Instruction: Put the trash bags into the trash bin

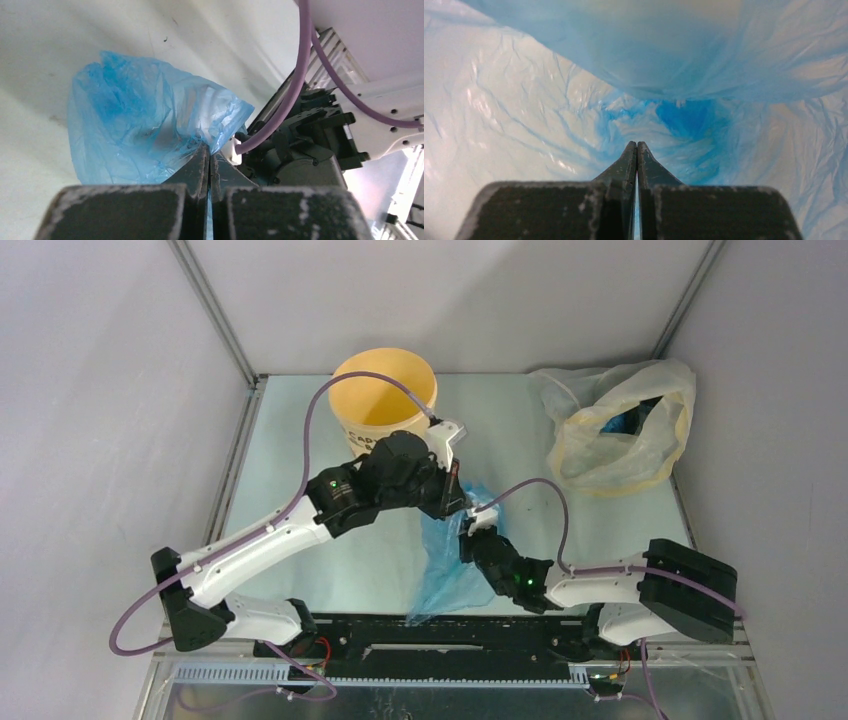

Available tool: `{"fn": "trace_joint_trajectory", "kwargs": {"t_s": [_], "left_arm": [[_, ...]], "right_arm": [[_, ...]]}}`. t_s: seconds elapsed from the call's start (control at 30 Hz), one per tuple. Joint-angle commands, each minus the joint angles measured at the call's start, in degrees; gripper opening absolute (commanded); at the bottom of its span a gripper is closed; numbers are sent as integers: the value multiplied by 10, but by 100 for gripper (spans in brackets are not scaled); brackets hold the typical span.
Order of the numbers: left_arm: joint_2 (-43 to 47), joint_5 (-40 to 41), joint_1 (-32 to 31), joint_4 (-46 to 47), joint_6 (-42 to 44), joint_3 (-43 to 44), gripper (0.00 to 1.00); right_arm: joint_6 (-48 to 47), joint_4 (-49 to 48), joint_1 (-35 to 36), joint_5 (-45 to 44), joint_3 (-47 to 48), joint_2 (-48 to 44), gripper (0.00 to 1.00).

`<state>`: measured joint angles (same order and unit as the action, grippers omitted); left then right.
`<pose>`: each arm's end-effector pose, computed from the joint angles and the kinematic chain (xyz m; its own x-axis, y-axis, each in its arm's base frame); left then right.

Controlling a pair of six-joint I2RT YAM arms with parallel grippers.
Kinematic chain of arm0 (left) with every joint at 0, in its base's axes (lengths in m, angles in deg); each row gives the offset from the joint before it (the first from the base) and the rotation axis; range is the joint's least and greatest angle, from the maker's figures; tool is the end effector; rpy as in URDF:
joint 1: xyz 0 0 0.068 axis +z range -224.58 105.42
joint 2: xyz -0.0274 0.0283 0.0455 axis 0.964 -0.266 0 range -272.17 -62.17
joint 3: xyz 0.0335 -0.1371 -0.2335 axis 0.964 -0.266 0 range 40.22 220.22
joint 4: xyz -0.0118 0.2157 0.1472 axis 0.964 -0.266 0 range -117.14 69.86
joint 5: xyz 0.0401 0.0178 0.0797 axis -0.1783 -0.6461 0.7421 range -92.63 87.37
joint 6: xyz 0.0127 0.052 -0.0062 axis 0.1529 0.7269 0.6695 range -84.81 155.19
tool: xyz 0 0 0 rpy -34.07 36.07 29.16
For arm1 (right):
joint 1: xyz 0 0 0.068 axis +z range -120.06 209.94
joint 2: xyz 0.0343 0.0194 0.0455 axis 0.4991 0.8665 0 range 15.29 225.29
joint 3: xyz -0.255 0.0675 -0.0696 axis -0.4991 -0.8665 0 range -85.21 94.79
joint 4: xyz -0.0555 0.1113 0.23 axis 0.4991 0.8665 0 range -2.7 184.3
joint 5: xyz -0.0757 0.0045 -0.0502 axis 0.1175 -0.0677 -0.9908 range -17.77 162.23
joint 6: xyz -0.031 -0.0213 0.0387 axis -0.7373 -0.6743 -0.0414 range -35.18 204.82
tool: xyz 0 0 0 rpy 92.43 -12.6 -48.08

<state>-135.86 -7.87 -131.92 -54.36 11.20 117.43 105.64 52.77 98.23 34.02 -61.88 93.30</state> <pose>0.1488 -0.2382 0.3859 -0.6098 0.2012 -0.7666 0.6927 0.6053 -0.3922 0.1136 0.2256 0.1713 -0.3024 -0.0041 -0.9532 -0.4362 0.8897 0.1345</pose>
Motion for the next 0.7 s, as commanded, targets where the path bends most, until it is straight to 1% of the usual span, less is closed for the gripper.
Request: {"fn": "trace_joint_trajectory", "kwargs": {"t_s": [0.0,0.13,0.2,0.27,0.4,0.53,0.6,0.67], "left_arm": [[26,-58,1,75,-61,-16,0],[24,-117,1,139,-118,-32,0],[27,-143,1,168,-145,-40,0],[31,-160,0,191,-165,-44,0],[41,-174,-2,228,-196,-51,0],[48,-175,-2,256,-214,-60,0],[49,-168,-2,252,-210,-59,0],[47,-165,-2,251,-210,-58,0]], "right_arm": [[-3,-13,-28,2,22,-15,0],[7,-35,-63,26,29,13,0],[10,-56,-77,47,29,30,0],[-3,-87,-81,50,29,44,0],[-19,-143,-80,56,28,51,0],[-56,-250,-72,61,9,50,0],[-58,-263,-73,68,8,42,0],[-52,-280,-82,102,9,45,0]]}}
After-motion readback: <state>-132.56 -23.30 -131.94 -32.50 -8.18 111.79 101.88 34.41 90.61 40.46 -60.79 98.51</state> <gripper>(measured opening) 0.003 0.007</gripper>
